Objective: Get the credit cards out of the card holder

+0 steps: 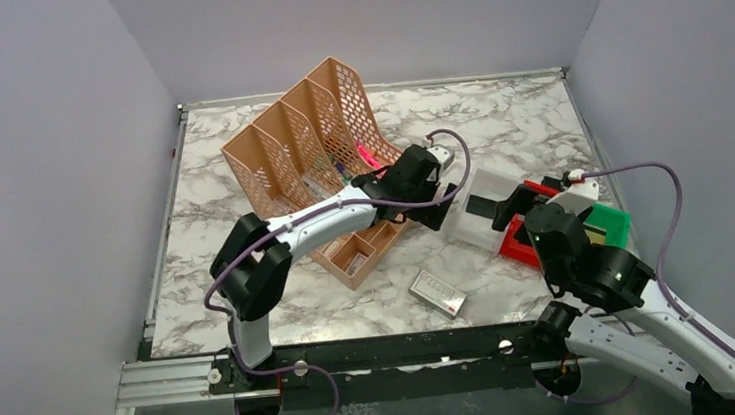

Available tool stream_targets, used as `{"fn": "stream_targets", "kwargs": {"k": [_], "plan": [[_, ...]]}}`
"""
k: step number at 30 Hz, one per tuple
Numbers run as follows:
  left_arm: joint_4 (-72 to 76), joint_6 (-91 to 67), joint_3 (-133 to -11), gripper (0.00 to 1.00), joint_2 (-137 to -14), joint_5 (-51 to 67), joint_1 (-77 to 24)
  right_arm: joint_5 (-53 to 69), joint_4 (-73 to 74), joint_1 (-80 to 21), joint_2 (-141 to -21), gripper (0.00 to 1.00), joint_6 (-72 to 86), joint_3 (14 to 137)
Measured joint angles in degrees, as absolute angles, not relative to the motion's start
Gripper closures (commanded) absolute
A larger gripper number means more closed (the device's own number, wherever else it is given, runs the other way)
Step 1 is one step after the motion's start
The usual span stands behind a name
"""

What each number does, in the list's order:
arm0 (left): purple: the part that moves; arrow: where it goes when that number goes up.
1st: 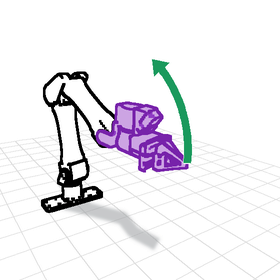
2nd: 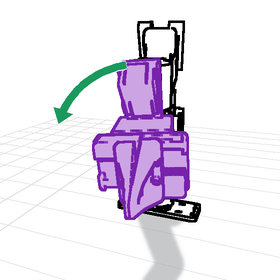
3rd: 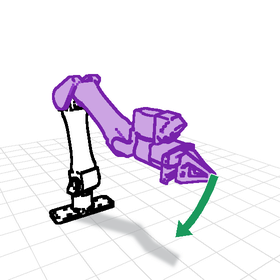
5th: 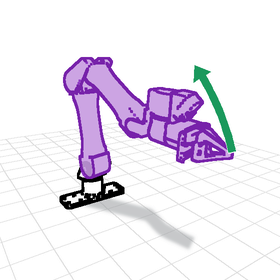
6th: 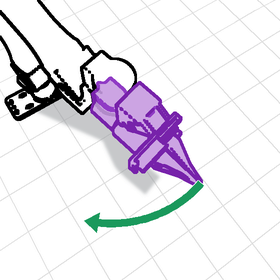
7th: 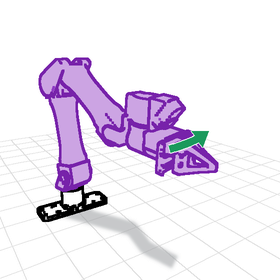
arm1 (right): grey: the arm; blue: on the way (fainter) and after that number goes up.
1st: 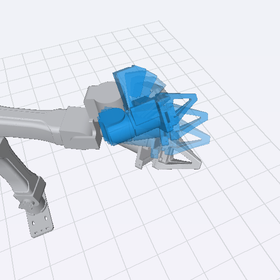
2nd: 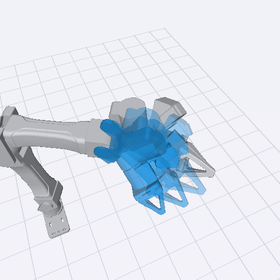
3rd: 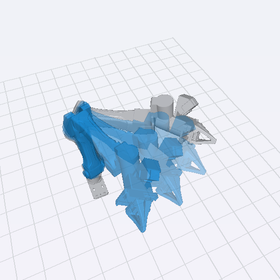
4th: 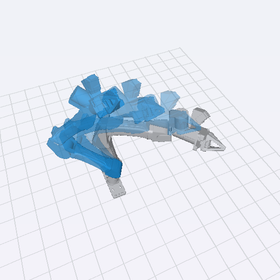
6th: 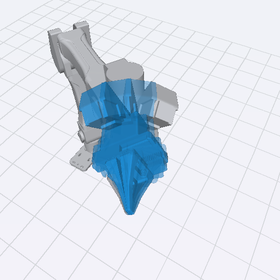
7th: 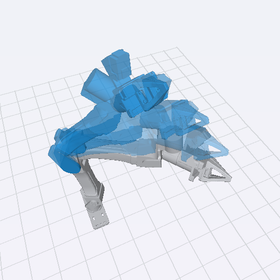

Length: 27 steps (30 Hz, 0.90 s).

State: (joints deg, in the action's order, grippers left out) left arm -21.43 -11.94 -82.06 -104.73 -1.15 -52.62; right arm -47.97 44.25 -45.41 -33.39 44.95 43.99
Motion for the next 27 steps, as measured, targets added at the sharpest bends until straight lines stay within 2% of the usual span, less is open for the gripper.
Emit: {"fn": "stream_targets", "kwargs": {"k": [8, 15, 21, 27], "plan": [[-22.0, -13.23, -79.57, 0.04, -108.81, -3.79, -49.98, -46.94, 43.51, -45.41, -33.52, 0.01, 42.57, 43.35], [-17.32, -15.38, -74.35, 0.04, -107.24, -4.38, -44.71, -43.22, 41.28, -45.41, -40.18, 0.01, 39.33, 42.85], [-16.97, -16.32, -66.17, 0.03, -101.86, -5.43, -37.04, -39.33, 40.1, -45.41, -45.25, 0.01, 37.17, 42.85], [-18.61, -15.68, -64.55, 0.03, -100.14, -6.72, -28.91, -33.04, 36.45, -45.41, -48.69, 0.01, 34.5, 42.85]]}}
